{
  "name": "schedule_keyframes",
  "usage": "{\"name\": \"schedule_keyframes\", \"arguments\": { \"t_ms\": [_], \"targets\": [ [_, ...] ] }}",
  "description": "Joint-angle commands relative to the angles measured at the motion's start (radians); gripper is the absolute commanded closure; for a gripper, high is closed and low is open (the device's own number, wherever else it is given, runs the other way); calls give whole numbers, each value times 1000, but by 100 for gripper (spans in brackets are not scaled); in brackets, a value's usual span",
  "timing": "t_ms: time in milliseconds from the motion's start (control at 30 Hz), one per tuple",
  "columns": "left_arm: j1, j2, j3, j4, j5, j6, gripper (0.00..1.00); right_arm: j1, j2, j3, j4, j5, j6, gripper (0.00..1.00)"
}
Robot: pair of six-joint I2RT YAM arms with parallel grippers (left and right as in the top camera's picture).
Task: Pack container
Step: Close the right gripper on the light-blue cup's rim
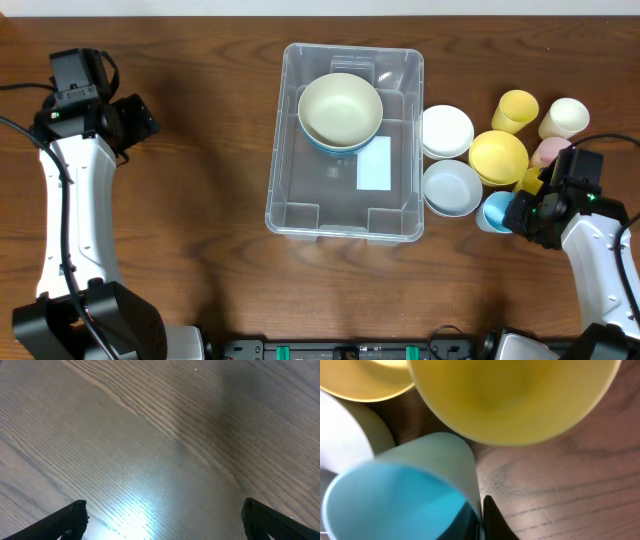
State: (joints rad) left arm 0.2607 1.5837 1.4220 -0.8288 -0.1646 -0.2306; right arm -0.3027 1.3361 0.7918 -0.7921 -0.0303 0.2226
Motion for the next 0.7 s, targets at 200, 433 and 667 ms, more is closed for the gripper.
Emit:
{"name": "schedule_keyframes", "arguments": {
  "t_ms": [200,433,667],
  "targets": [
    [3,-22,26,1,-12,9,2,-4,-38,165,-138,-4,-2,99],
    [3,-22,26,1,-12,9,2,29,-72,440,-275,-5,-82,99],
    [3,-22,26,1,-12,9,2,196,-69,639,-227,-5,-124,99]
  ]
}}
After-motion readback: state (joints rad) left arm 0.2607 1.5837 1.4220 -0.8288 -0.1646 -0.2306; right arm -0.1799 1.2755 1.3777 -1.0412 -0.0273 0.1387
